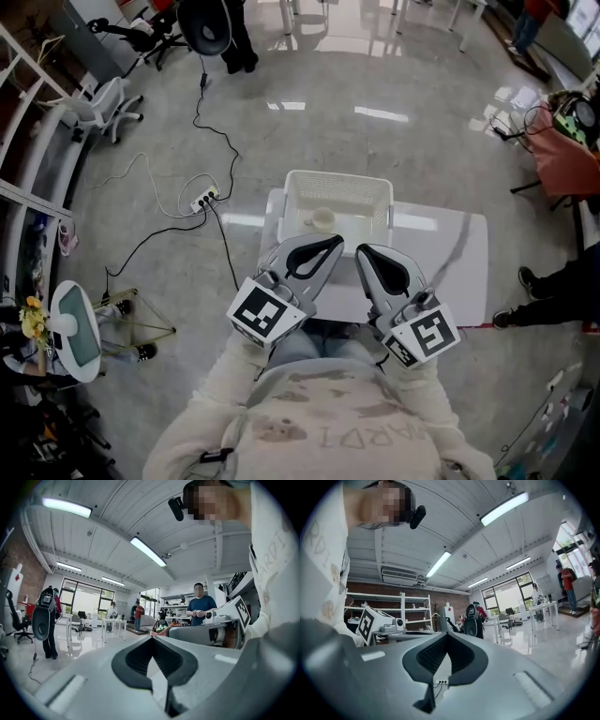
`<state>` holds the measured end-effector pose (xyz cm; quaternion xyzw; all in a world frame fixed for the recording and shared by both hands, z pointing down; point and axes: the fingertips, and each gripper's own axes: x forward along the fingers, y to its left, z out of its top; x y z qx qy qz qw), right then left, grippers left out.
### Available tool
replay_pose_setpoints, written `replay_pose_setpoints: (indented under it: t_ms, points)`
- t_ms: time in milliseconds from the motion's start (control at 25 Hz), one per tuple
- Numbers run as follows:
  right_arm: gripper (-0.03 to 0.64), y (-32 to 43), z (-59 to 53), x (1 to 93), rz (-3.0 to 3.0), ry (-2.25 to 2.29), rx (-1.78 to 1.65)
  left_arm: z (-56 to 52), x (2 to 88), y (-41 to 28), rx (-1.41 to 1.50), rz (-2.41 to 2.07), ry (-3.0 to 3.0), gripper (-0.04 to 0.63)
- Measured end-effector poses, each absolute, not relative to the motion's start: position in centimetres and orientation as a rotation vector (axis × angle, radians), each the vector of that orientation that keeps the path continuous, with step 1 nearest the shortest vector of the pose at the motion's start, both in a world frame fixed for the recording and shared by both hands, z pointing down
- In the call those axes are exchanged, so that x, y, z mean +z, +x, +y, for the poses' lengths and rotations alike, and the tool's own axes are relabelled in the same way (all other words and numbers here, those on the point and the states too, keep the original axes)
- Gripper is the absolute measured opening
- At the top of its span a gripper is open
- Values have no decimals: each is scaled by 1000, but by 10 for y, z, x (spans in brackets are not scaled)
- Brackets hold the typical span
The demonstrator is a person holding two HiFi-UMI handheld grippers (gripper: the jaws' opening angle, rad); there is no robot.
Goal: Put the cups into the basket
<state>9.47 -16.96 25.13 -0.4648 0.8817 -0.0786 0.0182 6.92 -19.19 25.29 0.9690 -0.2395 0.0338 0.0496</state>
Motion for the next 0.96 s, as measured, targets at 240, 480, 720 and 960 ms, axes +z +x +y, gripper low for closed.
replay_pose_setpoints:
  t_ms: [240,480,720,960]
  points:
    - [23,89,-155,242,2764,-1395,-204,-173,241,69,53,-753,2971,0]
    - [23,83,-150,238,2777,-1370,-187,-168,235,63,43,-781,2978,0]
    - [23,82,-151,236,2767,-1364,-197,-168,234,59,78,-803,2961,0]
    - [23,80,-153,233,2760,-1352,-188,-171,230,56,73,-822,2948,0]
